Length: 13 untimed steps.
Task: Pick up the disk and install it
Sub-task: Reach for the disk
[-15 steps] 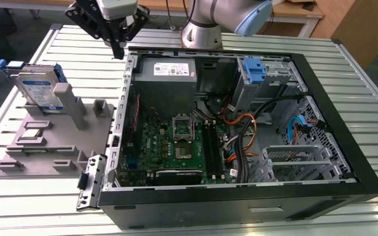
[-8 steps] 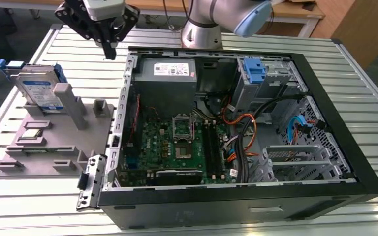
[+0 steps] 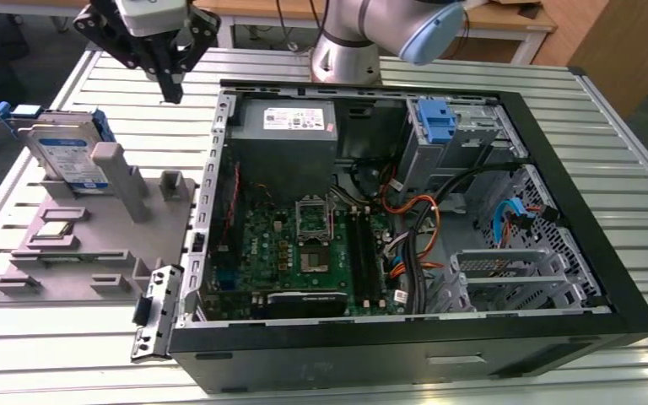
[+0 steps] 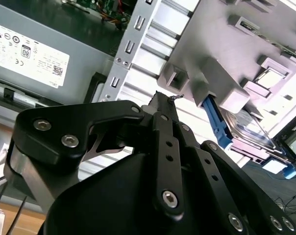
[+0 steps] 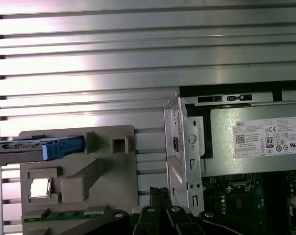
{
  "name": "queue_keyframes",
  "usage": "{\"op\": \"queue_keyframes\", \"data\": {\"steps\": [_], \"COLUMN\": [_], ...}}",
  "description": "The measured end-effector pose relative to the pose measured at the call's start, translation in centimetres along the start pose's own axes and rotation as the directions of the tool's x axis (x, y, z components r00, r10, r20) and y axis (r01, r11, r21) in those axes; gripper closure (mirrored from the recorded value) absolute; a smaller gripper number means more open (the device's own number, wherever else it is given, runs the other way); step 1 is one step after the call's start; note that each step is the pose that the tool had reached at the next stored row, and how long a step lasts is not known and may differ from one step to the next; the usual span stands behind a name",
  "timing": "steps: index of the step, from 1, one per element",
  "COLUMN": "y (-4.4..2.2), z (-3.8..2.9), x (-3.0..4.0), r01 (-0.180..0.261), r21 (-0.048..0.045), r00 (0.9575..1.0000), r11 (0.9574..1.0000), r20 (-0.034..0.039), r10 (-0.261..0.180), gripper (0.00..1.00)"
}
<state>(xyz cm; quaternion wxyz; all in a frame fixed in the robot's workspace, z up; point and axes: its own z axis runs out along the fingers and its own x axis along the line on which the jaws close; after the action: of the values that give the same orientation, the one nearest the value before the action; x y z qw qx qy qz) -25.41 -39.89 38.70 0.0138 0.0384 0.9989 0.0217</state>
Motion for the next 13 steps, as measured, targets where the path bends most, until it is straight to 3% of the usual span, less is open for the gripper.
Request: {"op": "queue_keyframes", "data": {"steps": [13], "y": [-0.32], "z": [0.21], "x": [3.98], "r01": [-0.001], "r21": [-0.0001], "r00": [1.0000], "r11": [1.0000], "r20": [0.0001], "r10": [0.001], "gripper": [0.90]}}
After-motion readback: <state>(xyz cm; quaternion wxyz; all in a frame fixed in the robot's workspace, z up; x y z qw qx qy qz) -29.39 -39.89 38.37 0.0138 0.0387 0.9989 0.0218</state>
